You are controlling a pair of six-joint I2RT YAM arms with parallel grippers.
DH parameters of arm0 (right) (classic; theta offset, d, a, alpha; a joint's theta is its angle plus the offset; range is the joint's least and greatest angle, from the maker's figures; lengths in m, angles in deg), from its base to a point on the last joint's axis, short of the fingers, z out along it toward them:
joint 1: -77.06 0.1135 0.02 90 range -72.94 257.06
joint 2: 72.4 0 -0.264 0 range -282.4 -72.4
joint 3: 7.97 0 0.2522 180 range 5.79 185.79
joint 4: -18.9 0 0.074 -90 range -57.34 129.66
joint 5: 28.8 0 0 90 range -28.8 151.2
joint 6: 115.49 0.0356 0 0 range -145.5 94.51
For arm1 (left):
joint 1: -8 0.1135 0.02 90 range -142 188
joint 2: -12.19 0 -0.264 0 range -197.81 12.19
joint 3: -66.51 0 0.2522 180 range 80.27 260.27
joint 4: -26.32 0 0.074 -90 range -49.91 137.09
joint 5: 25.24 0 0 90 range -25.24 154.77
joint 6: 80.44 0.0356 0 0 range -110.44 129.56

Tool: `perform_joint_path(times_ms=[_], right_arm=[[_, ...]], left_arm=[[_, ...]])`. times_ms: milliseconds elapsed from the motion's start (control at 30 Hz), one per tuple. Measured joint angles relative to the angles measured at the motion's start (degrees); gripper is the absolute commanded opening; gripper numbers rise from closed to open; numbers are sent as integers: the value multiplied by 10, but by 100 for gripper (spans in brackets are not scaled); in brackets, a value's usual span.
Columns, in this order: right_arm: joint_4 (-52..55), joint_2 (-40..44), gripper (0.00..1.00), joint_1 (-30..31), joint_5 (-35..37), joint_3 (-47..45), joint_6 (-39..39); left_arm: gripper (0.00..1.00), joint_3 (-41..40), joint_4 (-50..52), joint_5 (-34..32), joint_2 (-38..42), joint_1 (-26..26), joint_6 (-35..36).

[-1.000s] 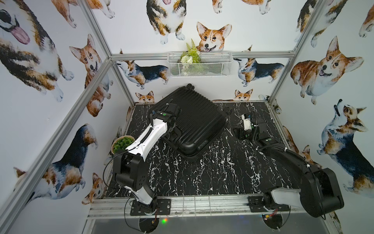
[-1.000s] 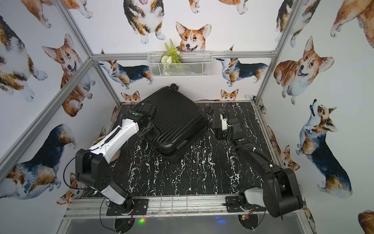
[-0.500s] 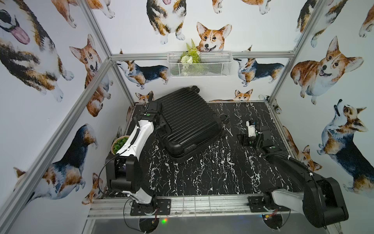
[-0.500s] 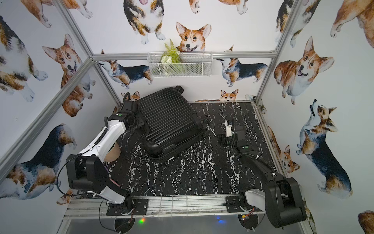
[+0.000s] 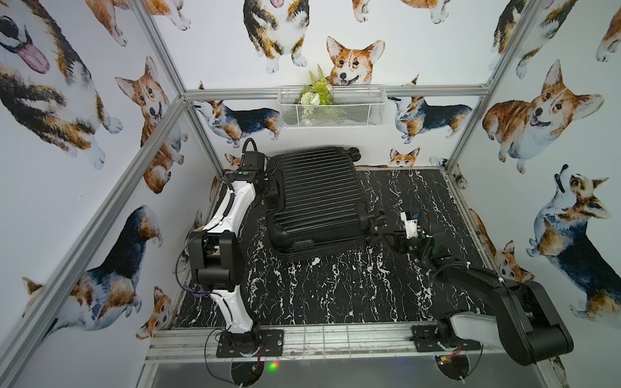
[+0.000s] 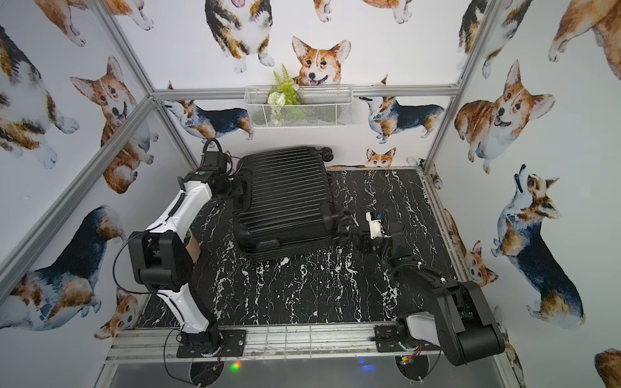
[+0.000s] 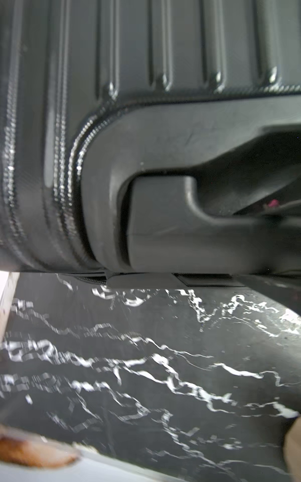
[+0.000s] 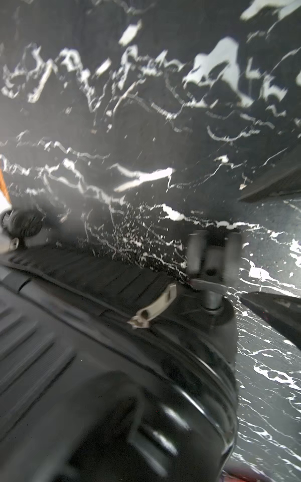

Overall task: Close the suitcase zippers
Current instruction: Adjust the suitcase at the center of the board, then zip the zipper on the suitcase.

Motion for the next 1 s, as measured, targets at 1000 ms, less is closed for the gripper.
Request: perform_joint_path(times_ms=[1000], right_arm=[[-315,-241,40,16,-173,22,-49]], left_arm=[[22,239,124,67,-155,9,75]])
